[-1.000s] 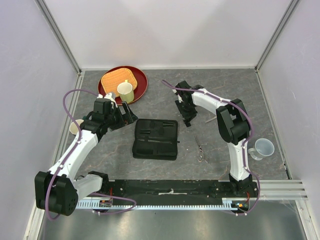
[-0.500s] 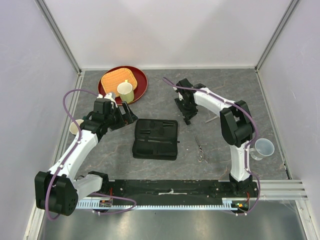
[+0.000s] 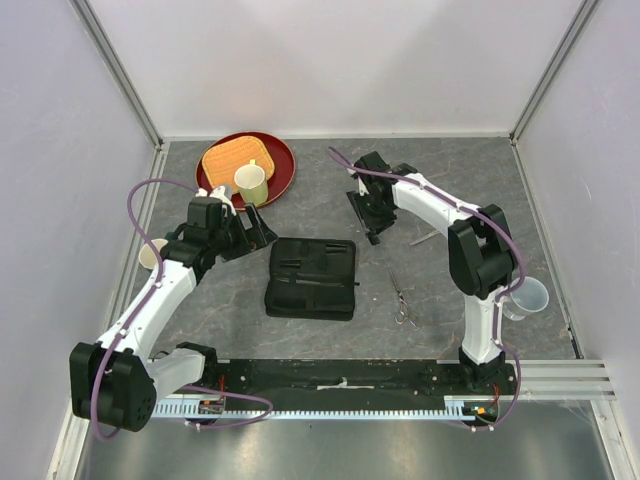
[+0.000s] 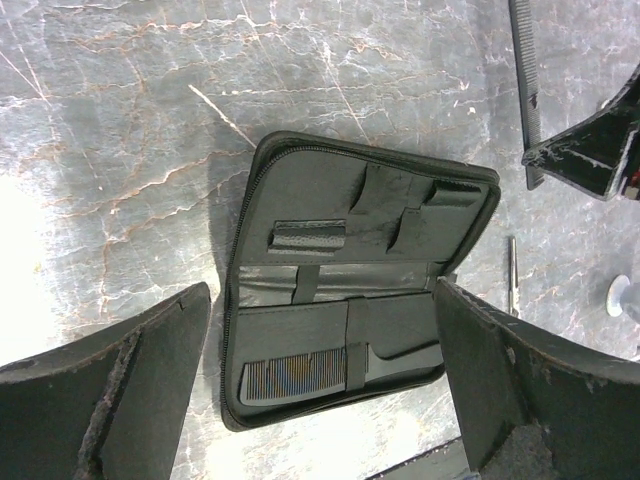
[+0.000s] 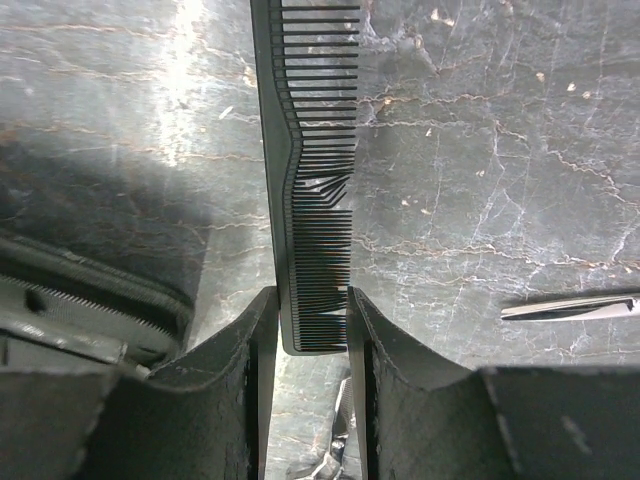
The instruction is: Sort the hair-cutting tools
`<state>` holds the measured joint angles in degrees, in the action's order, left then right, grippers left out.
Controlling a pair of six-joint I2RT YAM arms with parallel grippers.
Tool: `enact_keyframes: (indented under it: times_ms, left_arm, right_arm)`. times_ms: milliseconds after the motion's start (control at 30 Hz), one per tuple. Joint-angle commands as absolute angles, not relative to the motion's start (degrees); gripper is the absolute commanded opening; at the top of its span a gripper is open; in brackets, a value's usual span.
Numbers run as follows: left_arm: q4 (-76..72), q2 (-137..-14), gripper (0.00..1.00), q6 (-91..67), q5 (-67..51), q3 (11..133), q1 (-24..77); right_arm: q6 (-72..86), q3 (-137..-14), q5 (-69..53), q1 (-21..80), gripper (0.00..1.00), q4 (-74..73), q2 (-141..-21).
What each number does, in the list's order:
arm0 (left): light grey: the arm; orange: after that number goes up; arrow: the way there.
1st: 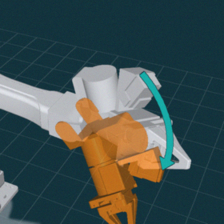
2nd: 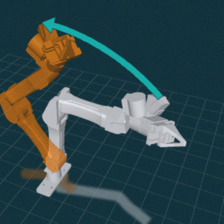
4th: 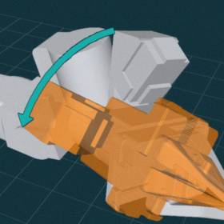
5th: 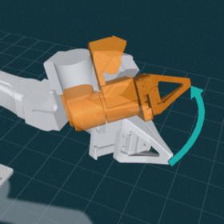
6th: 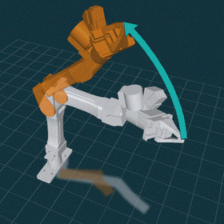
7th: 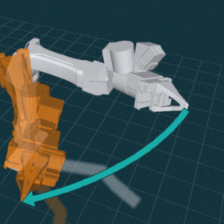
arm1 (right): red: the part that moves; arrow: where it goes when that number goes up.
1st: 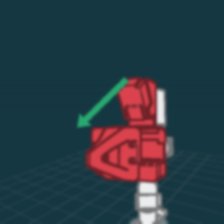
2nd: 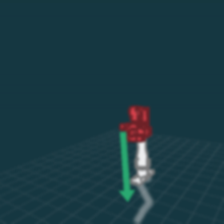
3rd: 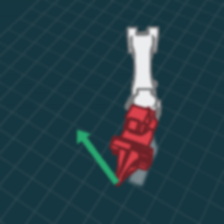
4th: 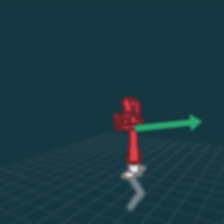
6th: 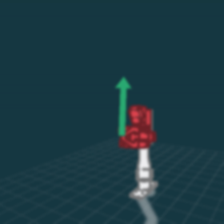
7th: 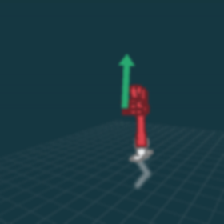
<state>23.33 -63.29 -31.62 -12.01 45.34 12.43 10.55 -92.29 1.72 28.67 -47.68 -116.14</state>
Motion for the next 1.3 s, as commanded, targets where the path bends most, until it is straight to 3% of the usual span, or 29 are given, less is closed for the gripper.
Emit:
enact_keyframes:
  times_ms: [0,400,800,1267]
  left_arm:
    - [20.48,-63.11,0.98,-30.67,-14.85,44.82,12.04]
    - [15.3,-62.14,0.98,-32.17,-21.61,43.42,12.13]
    - [5.46,-62.05,0.98,-37.7,-30.49,38.85,12.13]
    - [-5.44,-66.09,0.91,-46.75,-26.37,29.19,12.04]
  right_arm:
    - [11.07,-92.64,0.18,28.92,0.39,-47.29,-110.31]
    - [11.6,-87.9,-12.99,29.79,0.38,-43.25,-102.4]
    - [16.26,-77.61,-26.62,37.7,0.37,-33.32,-97.82]
    - [24.96,-73.12,-31.72,45.0,0.34,-19.51,-102.3]
